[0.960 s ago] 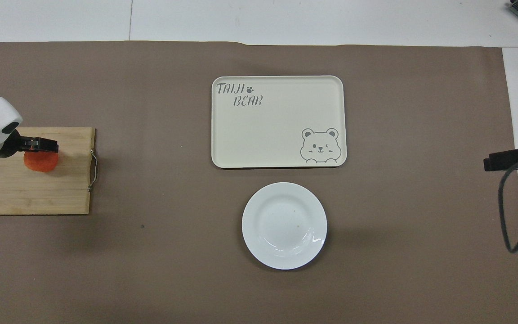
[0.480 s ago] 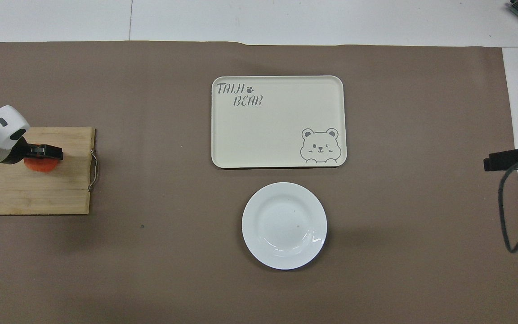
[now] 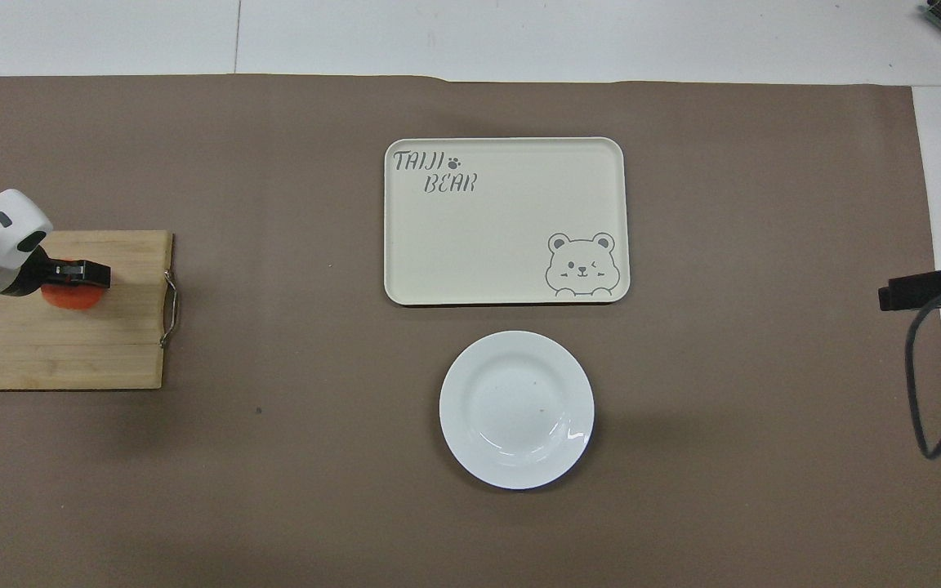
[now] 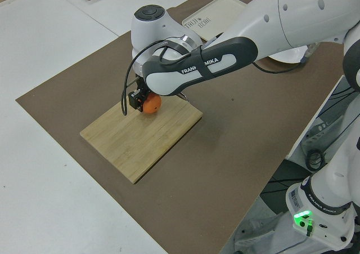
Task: Place orange and plate with both arms
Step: 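Carry the orange ball with the left gripper over the white plate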
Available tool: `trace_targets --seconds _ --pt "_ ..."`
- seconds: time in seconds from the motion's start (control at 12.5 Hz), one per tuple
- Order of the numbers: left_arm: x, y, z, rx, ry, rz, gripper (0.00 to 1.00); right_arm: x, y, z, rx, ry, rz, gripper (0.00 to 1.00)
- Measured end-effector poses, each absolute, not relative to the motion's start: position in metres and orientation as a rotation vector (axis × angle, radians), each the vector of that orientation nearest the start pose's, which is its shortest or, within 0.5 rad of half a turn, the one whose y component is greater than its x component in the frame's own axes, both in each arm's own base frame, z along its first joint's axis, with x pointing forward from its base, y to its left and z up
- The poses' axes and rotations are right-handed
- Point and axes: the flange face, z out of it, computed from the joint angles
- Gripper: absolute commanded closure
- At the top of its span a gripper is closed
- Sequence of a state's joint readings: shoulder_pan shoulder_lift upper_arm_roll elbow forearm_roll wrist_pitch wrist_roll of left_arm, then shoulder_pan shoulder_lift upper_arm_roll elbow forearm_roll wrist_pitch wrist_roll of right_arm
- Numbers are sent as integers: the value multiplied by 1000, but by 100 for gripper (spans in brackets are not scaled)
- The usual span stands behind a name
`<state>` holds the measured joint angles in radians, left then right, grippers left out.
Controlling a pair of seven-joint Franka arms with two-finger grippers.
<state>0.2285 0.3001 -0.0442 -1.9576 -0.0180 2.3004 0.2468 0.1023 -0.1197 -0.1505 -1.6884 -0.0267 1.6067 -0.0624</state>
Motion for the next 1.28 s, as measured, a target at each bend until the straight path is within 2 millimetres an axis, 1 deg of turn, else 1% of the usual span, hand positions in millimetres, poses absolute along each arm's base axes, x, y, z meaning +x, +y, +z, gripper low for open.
trace_targets --seconds 0.16,0.4,0.56,0.72,1.04,1.12,1.28 --pt "608 112 345 -3162 66 -55 100 519 -33 636 -3152 -24 -57 0" --pt "613 113 386 -3165 65 -29 100 519 -33 636 -3152 -24 -57 0" --pt "610 111 412 -3165 65 -25 100 519 -33 636 -3152 -24 -57 0" --pt "604 105 442 -3167 50 -15 100 519 -33 636 -3152 -24 -57 0" --pt "589 72 511 -3166 59 -4 100 519 -33 636 -3152 -24 -57 0" --pt "586 63 526 -3165 63 0 100 519 -33 636 -3152 -24 -57 0" --pt "581 48 547 -3165 63 17 100 519 -33 636 -3152 -24 -57 0"
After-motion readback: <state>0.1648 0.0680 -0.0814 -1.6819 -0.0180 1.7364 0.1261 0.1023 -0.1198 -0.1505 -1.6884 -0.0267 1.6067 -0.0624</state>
